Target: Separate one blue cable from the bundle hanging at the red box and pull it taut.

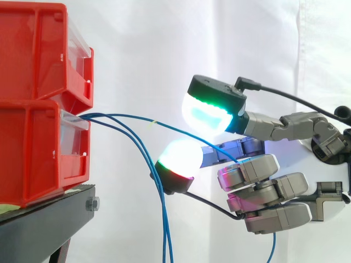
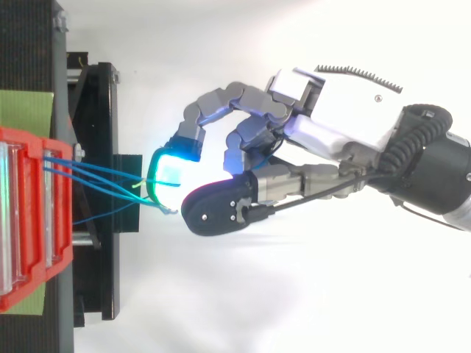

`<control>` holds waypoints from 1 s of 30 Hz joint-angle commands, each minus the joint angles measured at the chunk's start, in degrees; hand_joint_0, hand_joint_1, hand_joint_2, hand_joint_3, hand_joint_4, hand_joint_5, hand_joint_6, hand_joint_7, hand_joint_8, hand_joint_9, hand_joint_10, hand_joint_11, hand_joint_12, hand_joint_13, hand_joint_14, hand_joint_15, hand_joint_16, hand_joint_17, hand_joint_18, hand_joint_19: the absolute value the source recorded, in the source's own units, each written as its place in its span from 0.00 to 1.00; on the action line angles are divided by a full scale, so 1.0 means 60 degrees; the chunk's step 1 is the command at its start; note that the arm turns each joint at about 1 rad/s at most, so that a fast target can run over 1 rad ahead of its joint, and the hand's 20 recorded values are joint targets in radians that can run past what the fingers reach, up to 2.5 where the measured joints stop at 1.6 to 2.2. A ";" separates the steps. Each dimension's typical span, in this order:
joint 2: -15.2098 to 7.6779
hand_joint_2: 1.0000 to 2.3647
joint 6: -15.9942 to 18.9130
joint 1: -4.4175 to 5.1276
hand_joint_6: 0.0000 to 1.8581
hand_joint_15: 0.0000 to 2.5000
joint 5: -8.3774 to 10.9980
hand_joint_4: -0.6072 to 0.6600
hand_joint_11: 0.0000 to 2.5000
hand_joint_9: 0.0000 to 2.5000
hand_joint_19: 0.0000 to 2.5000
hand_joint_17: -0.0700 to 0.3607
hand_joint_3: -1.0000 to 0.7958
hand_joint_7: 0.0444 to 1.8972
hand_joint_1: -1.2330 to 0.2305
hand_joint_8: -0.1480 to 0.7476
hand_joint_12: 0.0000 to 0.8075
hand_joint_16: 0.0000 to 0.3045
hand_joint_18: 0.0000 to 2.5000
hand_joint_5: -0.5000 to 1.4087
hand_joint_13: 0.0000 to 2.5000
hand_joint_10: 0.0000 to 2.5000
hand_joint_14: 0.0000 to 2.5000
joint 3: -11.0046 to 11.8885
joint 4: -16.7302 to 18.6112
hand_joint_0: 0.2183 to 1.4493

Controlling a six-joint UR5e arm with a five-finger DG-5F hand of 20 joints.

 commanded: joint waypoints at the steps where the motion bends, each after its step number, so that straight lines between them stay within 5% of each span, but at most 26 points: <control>1: 0.0003 0.00 0.0022 -0.0033 0.51 0.39 -0.0096 0.56 0.54 0.41 0.86 0.36 0.29 0.45 0.43 0.42 0.36 0.13 0.60 0.14 0.42 0.38 1.00 0.0000 -0.0117 0.34; 18: 0.0383 0.02 0.0022 -0.0062 0.52 0.40 -0.0257 0.49 0.53 0.41 0.86 0.36 0.44 0.50 0.38 0.43 0.35 0.13 0.60 0.15 0.42 0.38 1.00 0.0014 -0.0615 0.36; 30: 0.0676 0.01 -0.0007 -0.0077 0.53 0.42 -0.0242 0.44 0.54 0.38 0.85 0.36 0.35 0.49 0.37 0.41 0.35 0.12 0.56 0.14 0.39 0.37 1.00 0.0000 -0.1201 0.42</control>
